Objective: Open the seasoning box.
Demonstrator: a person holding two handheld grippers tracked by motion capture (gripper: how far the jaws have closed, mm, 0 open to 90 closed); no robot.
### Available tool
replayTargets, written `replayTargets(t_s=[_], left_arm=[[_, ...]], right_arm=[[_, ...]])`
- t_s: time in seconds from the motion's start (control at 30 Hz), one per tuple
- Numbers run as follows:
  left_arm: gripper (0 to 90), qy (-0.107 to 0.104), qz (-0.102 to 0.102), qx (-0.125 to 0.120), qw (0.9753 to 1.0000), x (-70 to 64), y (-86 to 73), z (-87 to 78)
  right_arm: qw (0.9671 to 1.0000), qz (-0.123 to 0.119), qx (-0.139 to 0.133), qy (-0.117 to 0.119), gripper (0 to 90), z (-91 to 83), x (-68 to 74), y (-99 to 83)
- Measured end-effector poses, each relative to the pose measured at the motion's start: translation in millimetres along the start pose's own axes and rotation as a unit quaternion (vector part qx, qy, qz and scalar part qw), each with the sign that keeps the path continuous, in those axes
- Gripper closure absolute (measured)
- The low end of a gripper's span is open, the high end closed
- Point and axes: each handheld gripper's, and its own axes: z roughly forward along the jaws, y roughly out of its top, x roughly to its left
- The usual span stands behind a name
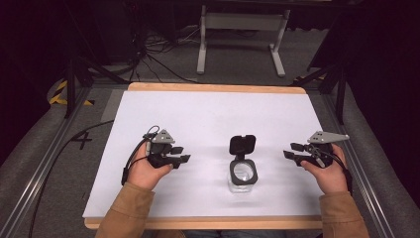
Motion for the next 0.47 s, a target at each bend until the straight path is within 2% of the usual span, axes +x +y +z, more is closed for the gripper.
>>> replayTargets(t_s=[0.07,0.17,0.23,0.3,0.37,0.47], left_arm=[[53.2,0.008,-0.004,-0.007,0.9999,5.6,-4.4,3.1],[49.7,0.017,-0.017,-0.008,0.9997,12.0,-8.1,6.7],[46.7,0.022,-0.025,-0.009,0.9994,15.0,-10.6,9.4],[45.0,0.026,-0.039,0.002,0.9989,16.6,-13.0,12.5],[43.9,0.028,-0.037,0.009,0.9989,18.6,-14.1,14.5],[42.8,0.033,-0.033,0.009,0.9989,19.6,-13.5,16.5]], right_arm=[[0.9997,0.02,0.013,-0.004,48.7,4.6,-6.0,-6.2],[0.9985,0.031,0.036,-0.026,44.6,11.0,-12.7,-14.4],[0.9975,0.039,0.043,-0.041,42.6,13.9,-16.5,-19.2],[0.9966,0.051,0.044,-0.048,41.2,15.3,-20.1,-23.3],[0.9951,0.074,0.042,-0.051,40.5,15.7,-23.2,-27.5],[0.9935,0.09,0.045,-0.054,38.2,15.8,-26.1,-32.0]])
